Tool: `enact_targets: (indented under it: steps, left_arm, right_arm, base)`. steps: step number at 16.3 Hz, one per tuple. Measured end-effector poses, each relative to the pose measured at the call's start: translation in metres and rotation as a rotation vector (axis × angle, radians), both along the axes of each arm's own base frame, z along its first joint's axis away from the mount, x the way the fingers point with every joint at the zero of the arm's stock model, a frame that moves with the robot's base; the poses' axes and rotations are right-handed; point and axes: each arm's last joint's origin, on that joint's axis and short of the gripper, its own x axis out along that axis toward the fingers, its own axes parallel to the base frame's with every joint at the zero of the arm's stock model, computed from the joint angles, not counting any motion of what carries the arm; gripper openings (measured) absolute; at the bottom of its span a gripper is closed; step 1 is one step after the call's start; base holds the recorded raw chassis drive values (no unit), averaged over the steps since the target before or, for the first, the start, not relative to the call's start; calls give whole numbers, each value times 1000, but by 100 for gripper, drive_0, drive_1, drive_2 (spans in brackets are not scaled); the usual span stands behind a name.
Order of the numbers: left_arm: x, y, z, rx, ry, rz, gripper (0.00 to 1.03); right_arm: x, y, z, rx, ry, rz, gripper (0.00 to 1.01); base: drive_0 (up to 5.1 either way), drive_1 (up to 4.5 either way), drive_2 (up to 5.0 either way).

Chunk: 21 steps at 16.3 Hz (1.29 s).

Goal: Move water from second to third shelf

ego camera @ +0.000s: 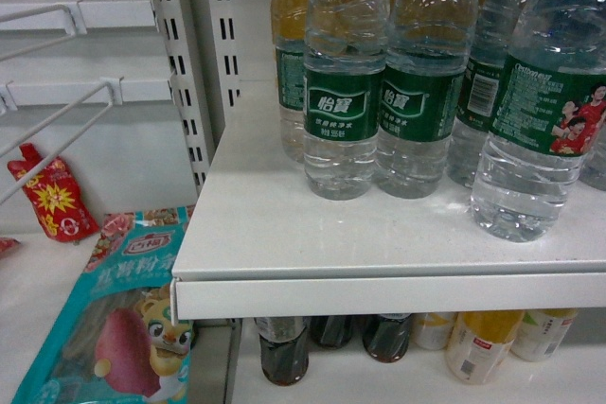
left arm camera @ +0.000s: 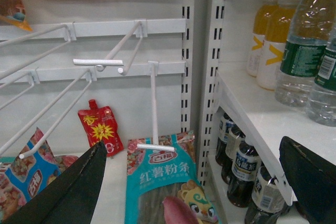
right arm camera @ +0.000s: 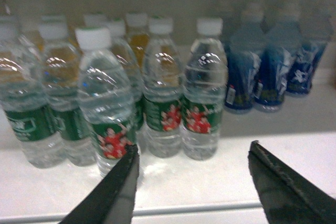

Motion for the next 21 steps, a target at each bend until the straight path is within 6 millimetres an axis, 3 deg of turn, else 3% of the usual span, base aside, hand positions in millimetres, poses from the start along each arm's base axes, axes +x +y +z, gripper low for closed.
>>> enact_targets:
  steps: [5, 6, 11, 21]
  left_arm:
    - [0, 0, 0, 0, 0, -3, 98]
    - [0, 0, 0, 0, -1, -3, 98]
    - [0, 0, 0, 0, 0, -2, 98]
    - [0, 0, 0, 0, 0, -3, 98]
  right_arm:
    - [-22, -27, -23, -2, -30, -27, 5]
    - [-22, -26, -33, -6, -9, -4, 2]
    - [-36, -26, -53, -6, -14, -6, 2]
    - [-36, -26, -70, -6, -30, -7, 2]
  base:
    - [0, 0, 0]
    - [0, 0, 0]
    - [0, 0, 0]
    - [0, 0, 0]
